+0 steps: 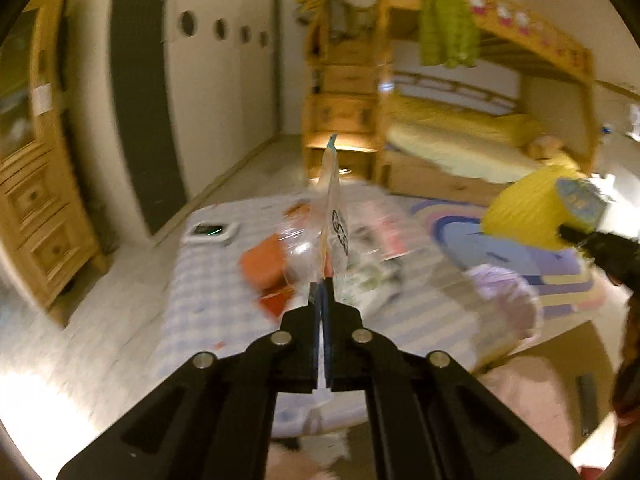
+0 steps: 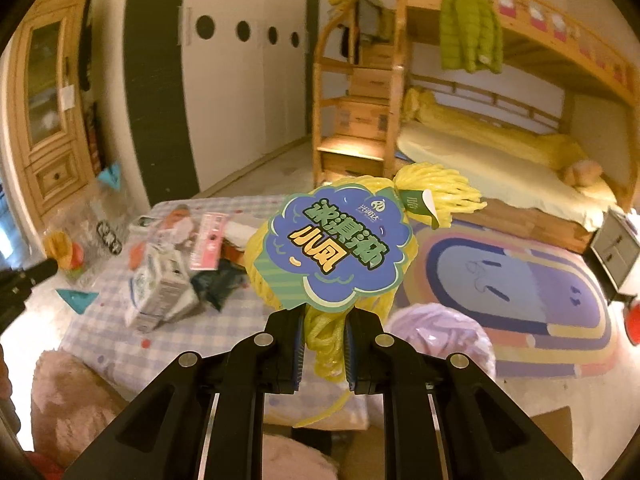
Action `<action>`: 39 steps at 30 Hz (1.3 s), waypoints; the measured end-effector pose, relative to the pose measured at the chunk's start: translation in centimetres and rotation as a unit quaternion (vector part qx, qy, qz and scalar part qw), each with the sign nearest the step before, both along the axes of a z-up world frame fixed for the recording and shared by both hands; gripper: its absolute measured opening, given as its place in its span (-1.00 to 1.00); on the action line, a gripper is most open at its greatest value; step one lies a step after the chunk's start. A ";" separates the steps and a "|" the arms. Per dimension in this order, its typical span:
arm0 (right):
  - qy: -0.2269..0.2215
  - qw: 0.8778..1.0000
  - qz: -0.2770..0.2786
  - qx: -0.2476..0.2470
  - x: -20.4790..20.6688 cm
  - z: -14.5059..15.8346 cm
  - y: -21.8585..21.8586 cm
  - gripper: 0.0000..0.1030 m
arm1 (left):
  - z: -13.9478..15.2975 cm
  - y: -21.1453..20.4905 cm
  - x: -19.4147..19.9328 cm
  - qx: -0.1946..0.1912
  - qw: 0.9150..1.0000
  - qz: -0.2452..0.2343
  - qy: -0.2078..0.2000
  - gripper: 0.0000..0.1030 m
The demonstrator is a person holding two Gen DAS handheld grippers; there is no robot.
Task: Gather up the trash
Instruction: 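Lift the yellow net with the right gripper while the left gripper grasps a clear plastic wrapper, then carry both items over the pink-lined bin and open both grippers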
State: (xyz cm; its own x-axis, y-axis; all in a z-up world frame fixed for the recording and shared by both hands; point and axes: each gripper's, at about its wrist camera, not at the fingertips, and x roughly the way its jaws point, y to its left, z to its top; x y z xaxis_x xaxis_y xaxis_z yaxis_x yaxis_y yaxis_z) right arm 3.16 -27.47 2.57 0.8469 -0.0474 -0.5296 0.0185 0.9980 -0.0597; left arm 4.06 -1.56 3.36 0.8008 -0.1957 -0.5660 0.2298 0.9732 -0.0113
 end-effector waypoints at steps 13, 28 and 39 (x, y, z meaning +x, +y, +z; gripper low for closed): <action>0.042 0.992 -0.116 -0.021 -2.4 -3.0 -8.4 -0.67 | -3.0 -17.3 4.5 0.001 0.984 -0.177 0.025 -1.00; 0.146 0.973 -0.175 -0.027 3.5 -10.6 -14.9 -0.62 | -7.0 -30.4 10.5 0.034 0.961 -0.266 0.067 -0.92; 0.173 0.969 -0.179 0.006 6.4 -13.5 -17.1 0.00 | -5.6 -28.7 11.9 0.008 0.970 -0.236 0.066 -0.19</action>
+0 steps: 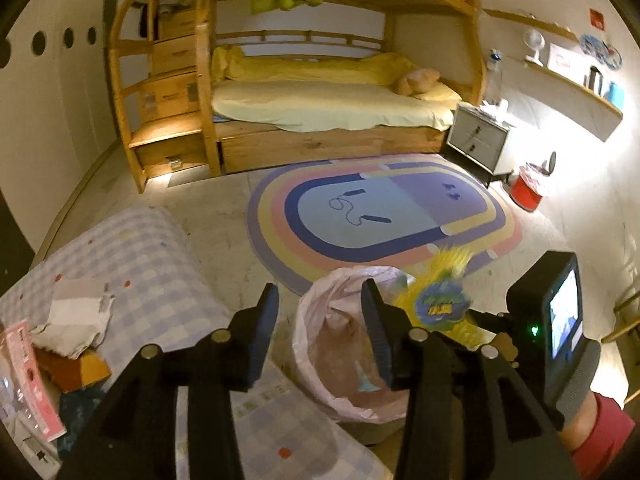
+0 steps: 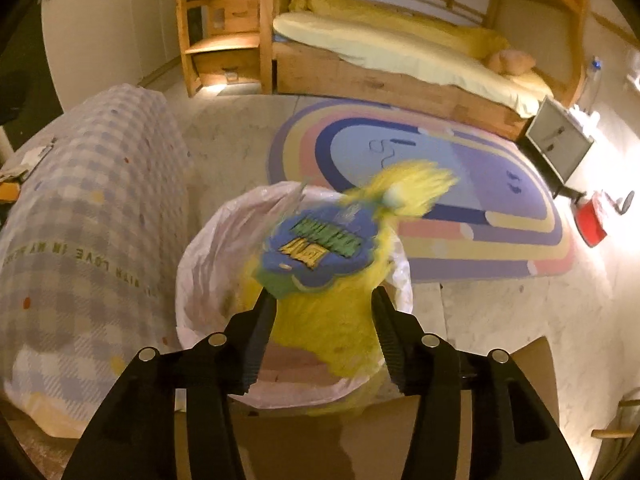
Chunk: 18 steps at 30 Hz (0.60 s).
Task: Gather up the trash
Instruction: 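Carry both items over the pink-lined bin and open both grippers, then move both grippers back over the mattress toward the white milk carton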
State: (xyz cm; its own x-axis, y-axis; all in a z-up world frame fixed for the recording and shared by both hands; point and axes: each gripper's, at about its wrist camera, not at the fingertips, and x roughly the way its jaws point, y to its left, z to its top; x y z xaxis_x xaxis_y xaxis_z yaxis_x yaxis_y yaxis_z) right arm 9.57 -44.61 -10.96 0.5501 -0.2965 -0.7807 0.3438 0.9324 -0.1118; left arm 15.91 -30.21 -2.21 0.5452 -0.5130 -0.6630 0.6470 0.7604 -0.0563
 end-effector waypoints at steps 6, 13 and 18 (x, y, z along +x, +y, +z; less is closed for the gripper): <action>-0.014 1.000 -0.008 0.012 -1.7 1.7 -0.1 0.12 | 1.5 3.4 -0.7 0.001 1.000 0.030 -0.004 -0.17; -0.099 0.994 0.015 0.043 -6.1 7.5 4.0 0.10 | 3.8 9.6 -4.5 0.011 0.997 0.064 -0.032 -0.01; -0.146 0.985 0.061 0.066 -8.0 10.5 8.7 -0.05 | 4.1 15.0 -7.3 0.009 0.994 0.107 -0.032 0.10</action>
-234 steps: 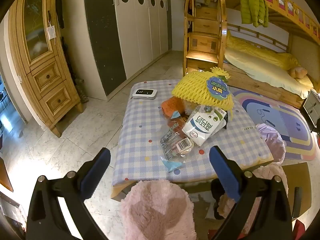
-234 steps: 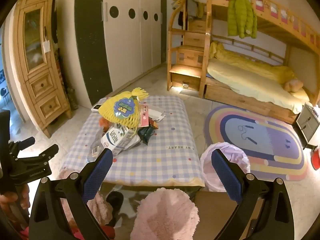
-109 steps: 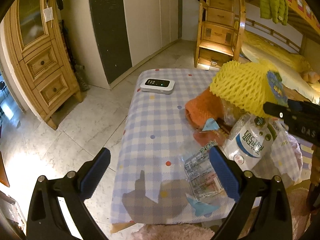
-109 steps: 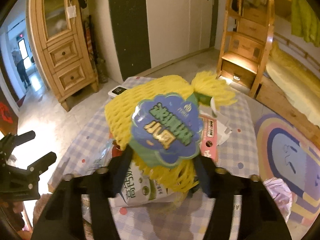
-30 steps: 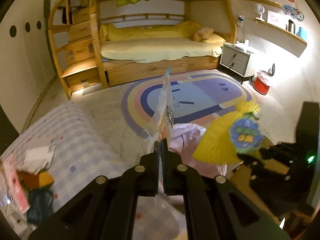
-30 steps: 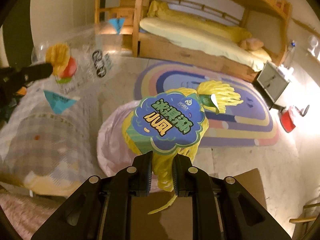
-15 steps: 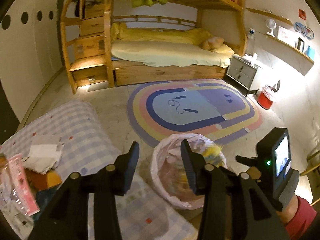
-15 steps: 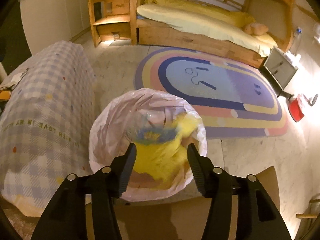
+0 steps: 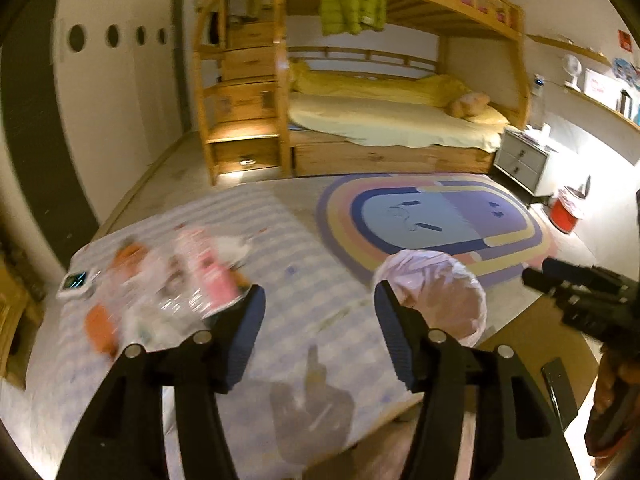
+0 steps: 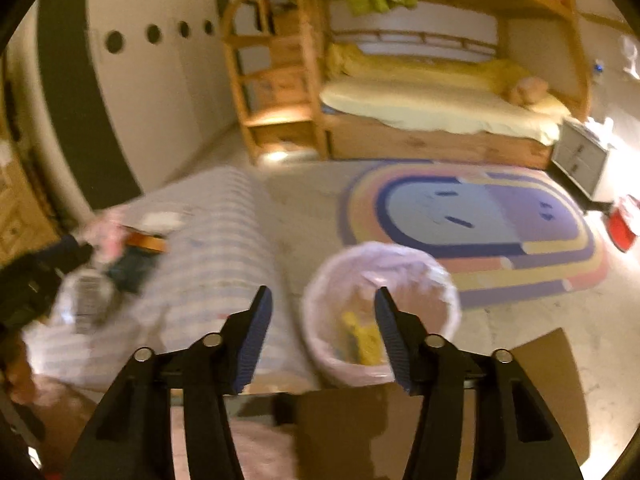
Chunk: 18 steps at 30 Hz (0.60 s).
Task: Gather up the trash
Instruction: 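Move both grippers back over the mattress toward the white milk carton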
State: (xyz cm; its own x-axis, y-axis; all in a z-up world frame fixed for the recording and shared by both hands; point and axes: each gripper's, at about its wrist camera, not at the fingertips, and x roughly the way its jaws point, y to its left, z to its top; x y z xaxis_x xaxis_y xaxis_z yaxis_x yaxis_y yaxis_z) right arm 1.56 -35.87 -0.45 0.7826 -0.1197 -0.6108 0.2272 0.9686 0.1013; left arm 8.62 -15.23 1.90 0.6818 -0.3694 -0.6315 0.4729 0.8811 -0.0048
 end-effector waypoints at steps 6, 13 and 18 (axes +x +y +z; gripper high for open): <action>-0.021 0.997 0.077 -0.004 0.4 1.7 6.4 -0.37 | -0.1 6.6 -1.5 0.004 0.998 0.068 0.002 0.22; 0.002 0.989 0.147 -0.016 3.3 0.9 11.8 -0.36 | -1.8 13.3 -1.3 0.008 0.989 0.147 0.012 0.49; 0.021 0.985 0.172 -0.022 4.9 -0.5 14.7 -0.08 | -4.4 15.1 -0.6 0.002 0.987 0.156 0.031 0.76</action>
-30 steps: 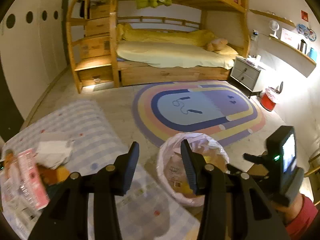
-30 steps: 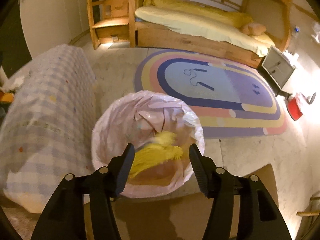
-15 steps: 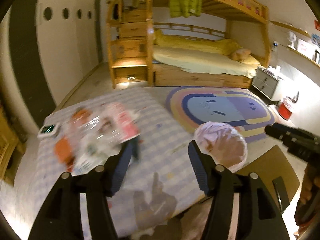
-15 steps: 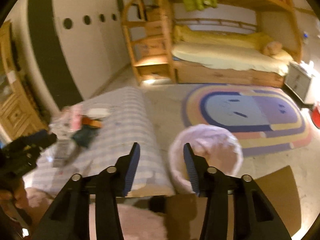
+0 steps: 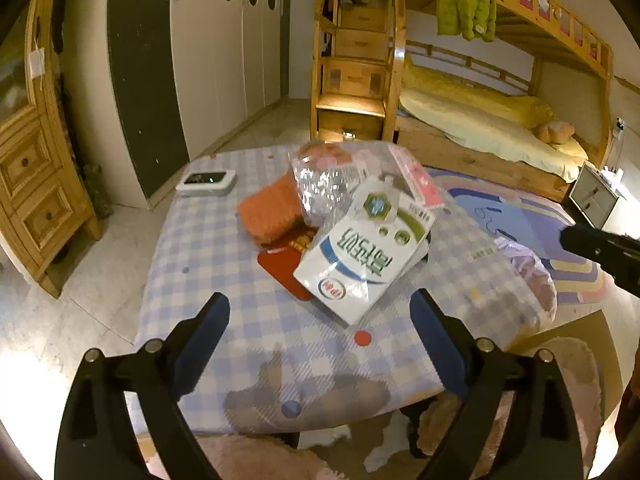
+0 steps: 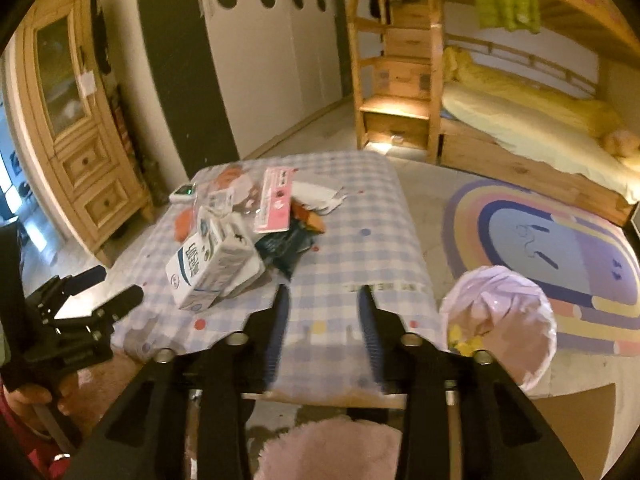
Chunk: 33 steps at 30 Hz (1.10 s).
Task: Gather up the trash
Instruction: 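Move both grippers back over the mattress toward the white milk carton, then grasp the white milk carton with the left gripper and lift it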
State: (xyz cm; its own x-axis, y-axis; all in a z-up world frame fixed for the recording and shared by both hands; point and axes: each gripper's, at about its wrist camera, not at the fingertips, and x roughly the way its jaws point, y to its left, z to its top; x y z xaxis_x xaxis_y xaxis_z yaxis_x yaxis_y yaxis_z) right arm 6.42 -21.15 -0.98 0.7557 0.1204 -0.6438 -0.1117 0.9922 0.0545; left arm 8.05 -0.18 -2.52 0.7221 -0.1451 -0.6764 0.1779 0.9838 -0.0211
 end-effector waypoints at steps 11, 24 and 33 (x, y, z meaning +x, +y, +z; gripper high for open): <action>0.012 1.000 0.010 -0.007 1.3 -1.1 1.5 0.20 | -3.5 -0.8 3.8 0.027 0.999 -0.020 0.015 0.86; 0.028 1.000 0.010 -0.001 1.7 -1.7 1.0 0.21 | -5.3 -3.2 6.5 0.025 0.994 -0.097 0.035 0.87; 0.030 1.000 0.005 -0.001 1.4 -1.6 0.2 0.21 | -5.6 -5.5 5.1 0.073 0.988 -0.134 0.019 0.85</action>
